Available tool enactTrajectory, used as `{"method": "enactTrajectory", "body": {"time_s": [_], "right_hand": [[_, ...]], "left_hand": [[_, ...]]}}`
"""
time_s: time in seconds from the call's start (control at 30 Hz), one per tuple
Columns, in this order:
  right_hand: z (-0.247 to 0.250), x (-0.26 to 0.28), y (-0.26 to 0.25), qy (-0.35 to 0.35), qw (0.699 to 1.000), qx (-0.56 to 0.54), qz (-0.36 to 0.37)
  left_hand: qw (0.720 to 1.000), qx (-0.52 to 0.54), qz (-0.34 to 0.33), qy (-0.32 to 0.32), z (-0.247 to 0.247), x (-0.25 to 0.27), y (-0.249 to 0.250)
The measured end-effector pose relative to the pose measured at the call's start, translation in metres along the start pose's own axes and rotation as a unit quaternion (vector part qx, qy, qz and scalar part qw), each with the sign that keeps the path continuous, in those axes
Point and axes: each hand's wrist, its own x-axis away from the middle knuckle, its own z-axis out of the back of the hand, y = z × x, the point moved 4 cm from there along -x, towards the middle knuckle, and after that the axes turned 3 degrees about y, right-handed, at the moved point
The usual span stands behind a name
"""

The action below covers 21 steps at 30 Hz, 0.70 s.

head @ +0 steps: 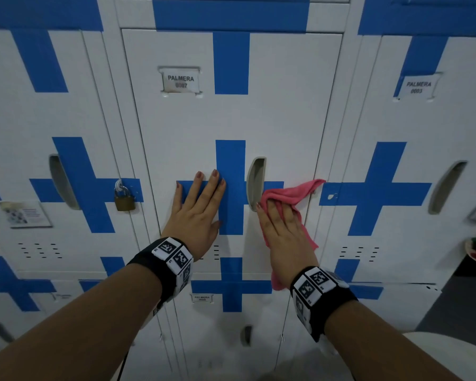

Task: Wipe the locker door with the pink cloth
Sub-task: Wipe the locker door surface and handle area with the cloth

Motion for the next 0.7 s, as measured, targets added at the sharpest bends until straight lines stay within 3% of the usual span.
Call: {"method": "enactTrajectory", "body": {"time_s": [0.27, 0.47, 0.6, 0.7], "right_hand": [[0.000, 0.017, -0.004, -0.057, 0.998, -0.012, 0.023], [0.012, 0.023, -0.009, -0.082, 0.995, -0.044, 0.029], [0.022, 0.022, -0.014, -0.037, 0.995, -0.084, 0.031], [0.036, 0.020, -0.016, -0.025, 0.985, -0.171, -0.006]], "left_hand": [[0.999, 0.003, -0.008, -0.038, 0.004, 0.012, 0.003], [0.994, 0.010, -0.019, -0.104, -0.001, 0.030, 0.007], [0.988, 0.028, -0.055, -0.145, 0.008, 0.037, 0.016], [0.983, 0.099, -0.051, -0.149, 0.021, 0.036, 0.025]]}}
